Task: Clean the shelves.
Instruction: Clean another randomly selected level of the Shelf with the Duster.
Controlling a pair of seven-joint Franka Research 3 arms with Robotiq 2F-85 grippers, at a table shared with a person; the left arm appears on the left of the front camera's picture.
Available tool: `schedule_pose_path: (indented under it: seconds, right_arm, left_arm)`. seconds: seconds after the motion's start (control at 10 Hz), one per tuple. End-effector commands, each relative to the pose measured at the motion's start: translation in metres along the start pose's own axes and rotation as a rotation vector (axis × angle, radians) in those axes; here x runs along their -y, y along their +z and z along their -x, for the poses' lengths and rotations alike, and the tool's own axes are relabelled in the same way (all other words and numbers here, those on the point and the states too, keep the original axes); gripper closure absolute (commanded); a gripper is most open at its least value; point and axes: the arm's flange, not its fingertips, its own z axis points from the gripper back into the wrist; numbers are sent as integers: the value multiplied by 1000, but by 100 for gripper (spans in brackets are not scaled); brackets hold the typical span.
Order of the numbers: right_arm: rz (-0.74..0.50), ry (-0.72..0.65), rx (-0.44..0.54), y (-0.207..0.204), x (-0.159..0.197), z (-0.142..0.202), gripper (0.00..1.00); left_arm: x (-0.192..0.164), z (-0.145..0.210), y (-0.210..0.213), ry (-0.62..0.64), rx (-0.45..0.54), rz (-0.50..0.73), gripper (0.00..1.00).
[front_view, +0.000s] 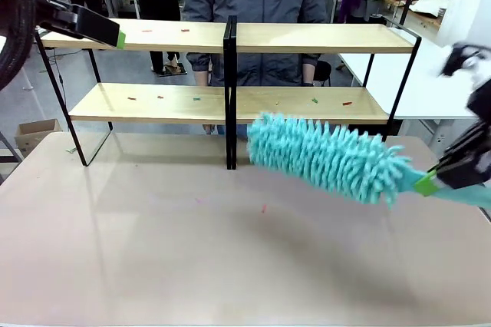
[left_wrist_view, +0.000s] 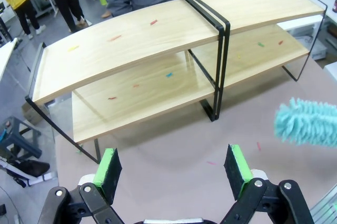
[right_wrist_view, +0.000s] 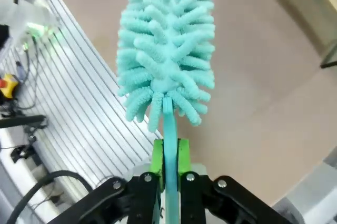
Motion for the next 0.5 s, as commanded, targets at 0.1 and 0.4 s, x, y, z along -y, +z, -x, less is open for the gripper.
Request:
schedule_pose_path:
  seconds: [0.1,0.4]
  right_arm:
    - [79,43,-121,-58,-23,-87,88]
    - [41,89,39,-111,-79,-155,88]
  left_arm:
    - [0,0,2,-1,0,-11,0]
    - [0,0,2,-1,0,-11,0]
